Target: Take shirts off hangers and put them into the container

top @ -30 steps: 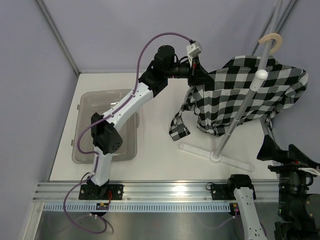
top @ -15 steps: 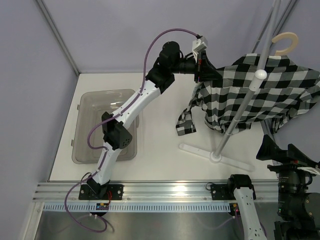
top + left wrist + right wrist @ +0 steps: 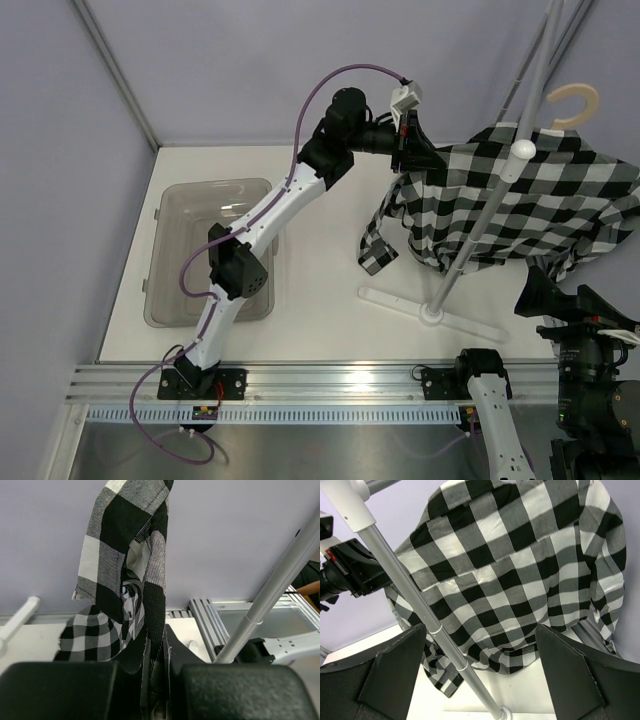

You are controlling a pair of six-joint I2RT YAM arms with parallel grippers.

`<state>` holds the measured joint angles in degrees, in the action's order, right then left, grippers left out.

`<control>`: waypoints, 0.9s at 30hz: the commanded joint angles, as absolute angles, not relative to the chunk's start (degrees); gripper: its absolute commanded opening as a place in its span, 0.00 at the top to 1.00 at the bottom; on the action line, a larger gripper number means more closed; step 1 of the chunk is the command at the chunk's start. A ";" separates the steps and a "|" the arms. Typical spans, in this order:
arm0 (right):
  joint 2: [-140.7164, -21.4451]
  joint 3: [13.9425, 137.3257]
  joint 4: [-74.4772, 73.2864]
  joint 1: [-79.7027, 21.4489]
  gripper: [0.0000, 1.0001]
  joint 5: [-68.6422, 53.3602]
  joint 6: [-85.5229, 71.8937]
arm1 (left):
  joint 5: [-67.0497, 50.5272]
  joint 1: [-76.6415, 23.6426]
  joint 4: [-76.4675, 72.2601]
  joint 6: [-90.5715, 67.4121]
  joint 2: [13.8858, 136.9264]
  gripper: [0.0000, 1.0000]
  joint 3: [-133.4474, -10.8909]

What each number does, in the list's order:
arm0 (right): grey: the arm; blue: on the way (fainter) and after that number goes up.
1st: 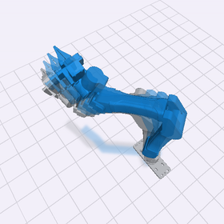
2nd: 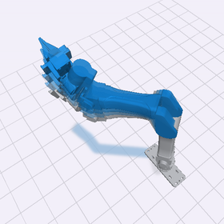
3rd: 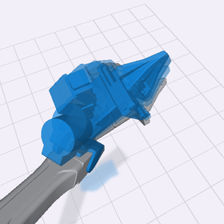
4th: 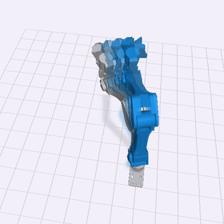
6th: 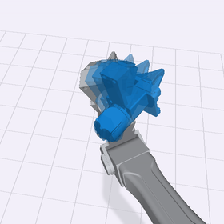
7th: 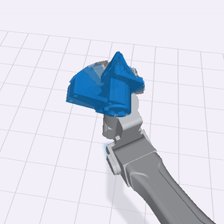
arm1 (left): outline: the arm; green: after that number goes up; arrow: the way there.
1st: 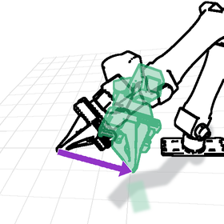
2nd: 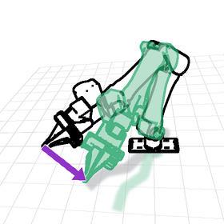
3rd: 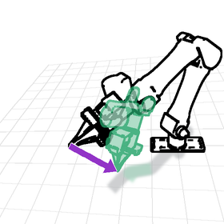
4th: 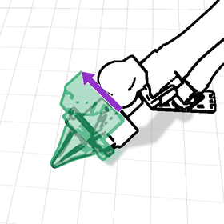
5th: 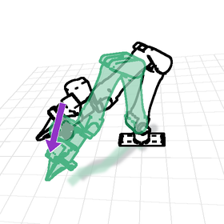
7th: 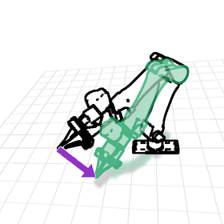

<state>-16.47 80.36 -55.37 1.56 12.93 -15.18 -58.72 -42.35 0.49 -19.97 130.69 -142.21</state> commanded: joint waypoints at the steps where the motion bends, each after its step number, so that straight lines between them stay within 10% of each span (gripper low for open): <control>1: -18.28 81.47 -55.02 1.85 0.00 14.24 -14.33 | -62.49 -43.33 -0.88 -20.48 131.31 1.00 -141.33; 10: -17.40 81.04 -55.19 1.85 0.00 13.01 -14.76 | -58.54 -41.05 6.33 -25.90 130.00 1.00 -130.75; 20: -19.34 77.96 -56.16 1.85 0.09 5.12 -15.55 | -40.71 -28.31 -2.21 -27.08 94.25 1.00 -77.92; 27: -21.09 79.62 -56.42 2.90 0.21 -9.73 -15.03 | -30.69 -28.21 14.93 -20.83 71.04 1.00 -74.10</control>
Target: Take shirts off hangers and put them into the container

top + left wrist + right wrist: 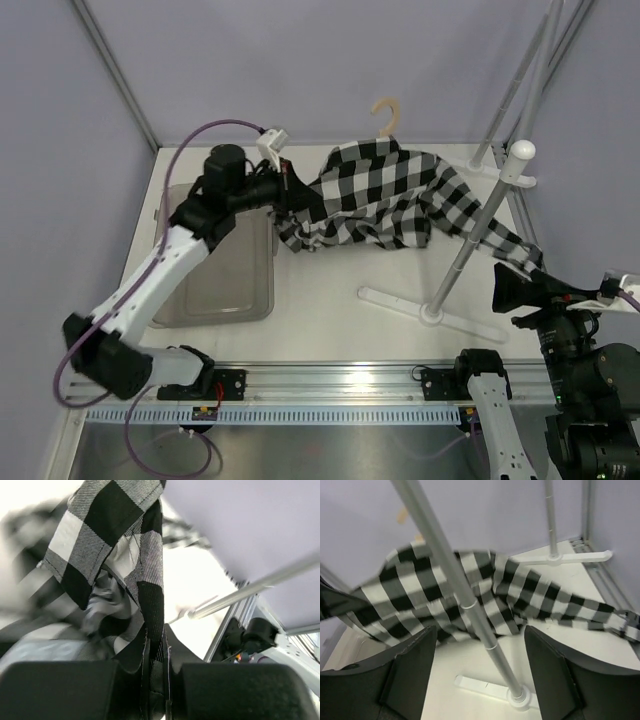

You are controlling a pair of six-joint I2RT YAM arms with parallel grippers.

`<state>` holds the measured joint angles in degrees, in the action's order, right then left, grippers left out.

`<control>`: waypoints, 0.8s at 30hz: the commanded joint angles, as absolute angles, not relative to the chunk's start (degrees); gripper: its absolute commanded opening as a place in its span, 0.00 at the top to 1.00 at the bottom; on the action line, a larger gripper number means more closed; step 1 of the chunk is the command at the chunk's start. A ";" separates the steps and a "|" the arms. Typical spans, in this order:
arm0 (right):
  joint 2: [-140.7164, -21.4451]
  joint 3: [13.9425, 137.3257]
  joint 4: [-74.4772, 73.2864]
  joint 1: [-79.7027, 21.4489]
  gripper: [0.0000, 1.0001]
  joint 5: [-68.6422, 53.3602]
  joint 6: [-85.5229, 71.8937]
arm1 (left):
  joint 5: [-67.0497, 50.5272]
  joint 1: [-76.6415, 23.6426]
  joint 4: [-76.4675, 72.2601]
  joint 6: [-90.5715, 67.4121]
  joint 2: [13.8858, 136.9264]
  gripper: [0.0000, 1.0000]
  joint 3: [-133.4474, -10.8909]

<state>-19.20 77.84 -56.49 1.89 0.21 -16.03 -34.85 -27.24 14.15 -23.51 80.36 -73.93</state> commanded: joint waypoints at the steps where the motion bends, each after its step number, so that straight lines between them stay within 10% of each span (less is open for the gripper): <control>1: -21.53 80.15 -56.60 3.68 0.24 -12.45 -14.68 | -29.98 -28.21 17.90 -20.40 66.49 1.00 -73.92; 24: -39.01 78.58 -19.38 4.75 0.28 -59.67 -41.64 | -27.51 -28.13 30.85 -23.90 36.83 1.00 -63.72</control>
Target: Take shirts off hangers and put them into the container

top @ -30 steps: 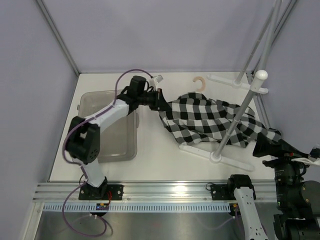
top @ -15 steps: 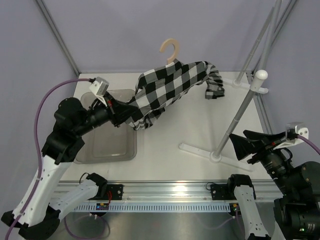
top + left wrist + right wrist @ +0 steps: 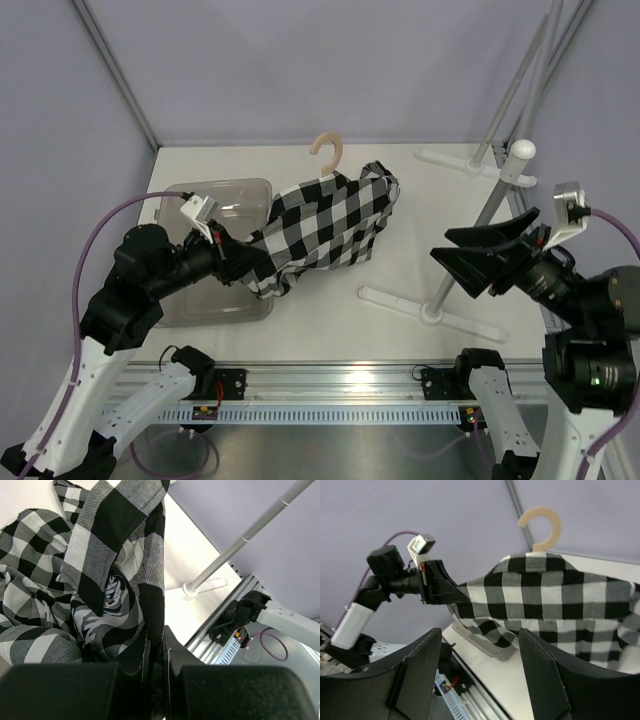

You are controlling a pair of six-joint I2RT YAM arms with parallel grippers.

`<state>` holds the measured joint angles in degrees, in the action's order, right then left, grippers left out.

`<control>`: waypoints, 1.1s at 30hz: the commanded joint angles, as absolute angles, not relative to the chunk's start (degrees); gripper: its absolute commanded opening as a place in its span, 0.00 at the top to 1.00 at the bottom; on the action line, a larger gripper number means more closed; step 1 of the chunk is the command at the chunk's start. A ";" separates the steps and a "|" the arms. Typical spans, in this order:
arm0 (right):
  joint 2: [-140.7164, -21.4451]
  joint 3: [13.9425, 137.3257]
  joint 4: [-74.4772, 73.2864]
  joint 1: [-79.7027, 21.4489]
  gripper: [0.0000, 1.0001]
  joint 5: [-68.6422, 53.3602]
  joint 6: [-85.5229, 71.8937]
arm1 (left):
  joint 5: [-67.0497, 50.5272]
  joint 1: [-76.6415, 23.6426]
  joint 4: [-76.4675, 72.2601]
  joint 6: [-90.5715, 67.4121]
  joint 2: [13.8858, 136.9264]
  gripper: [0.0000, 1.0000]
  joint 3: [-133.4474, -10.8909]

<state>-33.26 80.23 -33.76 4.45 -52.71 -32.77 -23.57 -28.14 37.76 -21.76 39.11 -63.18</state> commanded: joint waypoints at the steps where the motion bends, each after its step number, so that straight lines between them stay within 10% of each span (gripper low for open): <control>1: -40.42 78.23 -16.20 4.49 0.28 -61.68 -43.66 | -27.86 -28.21 30.59 -23.99 37.00 1.00 -63.81; 15: -61.52 95.63 -32.61 -43.99 0.30 -17.70 -20.58 | -30.67 -28.21 26.54 -25.23 39.73 1.00 -63.99; 33: -95.01 128.49 -50.45 -61.08 0.40 37.85 -5.54 | -21.62 -27.25 30.06 -21.36 40.34 1.00 -61.17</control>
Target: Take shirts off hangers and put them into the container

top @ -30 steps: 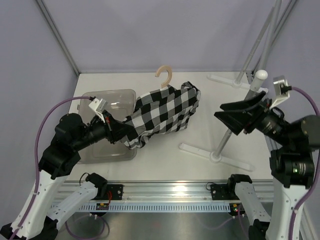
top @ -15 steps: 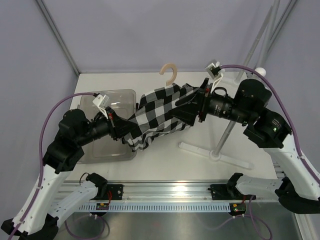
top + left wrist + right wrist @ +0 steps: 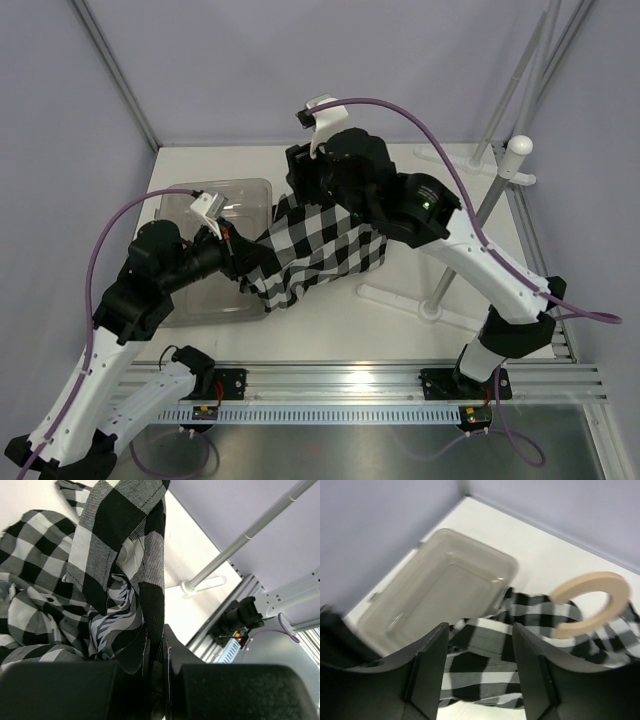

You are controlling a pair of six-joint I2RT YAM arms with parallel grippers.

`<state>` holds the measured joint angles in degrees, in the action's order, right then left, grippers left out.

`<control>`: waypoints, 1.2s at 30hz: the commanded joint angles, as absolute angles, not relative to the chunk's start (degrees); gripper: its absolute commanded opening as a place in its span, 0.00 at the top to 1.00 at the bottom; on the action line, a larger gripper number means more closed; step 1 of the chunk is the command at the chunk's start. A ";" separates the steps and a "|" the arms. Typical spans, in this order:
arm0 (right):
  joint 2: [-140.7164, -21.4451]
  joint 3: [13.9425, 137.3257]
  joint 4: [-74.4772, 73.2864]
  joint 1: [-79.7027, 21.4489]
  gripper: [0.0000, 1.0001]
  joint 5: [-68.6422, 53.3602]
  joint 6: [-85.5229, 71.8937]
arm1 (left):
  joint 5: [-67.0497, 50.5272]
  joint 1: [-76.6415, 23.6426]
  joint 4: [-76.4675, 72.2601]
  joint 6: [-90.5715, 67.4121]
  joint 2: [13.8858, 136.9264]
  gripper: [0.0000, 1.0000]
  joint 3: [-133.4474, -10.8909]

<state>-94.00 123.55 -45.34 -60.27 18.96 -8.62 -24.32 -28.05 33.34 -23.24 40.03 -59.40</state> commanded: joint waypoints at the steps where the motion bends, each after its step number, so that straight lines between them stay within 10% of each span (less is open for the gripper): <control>1: -95.10 128.50 -50.10 -61.17 0.44 44.23 -5.71 | -21.88 -26.81 29.97 -21.36 40.60 1.00 -61.43; 36: -87.71 120.94 -40.17 -55.81 0.39 31.03 -7.82 | -33.22 -25.66 29.36 -24.87 35.77 1.00 -65.83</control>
<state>-88.14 120.18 -42.09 -56.47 32.21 -7.57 -29.78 -25.80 35.46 -23.70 37.08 -65.45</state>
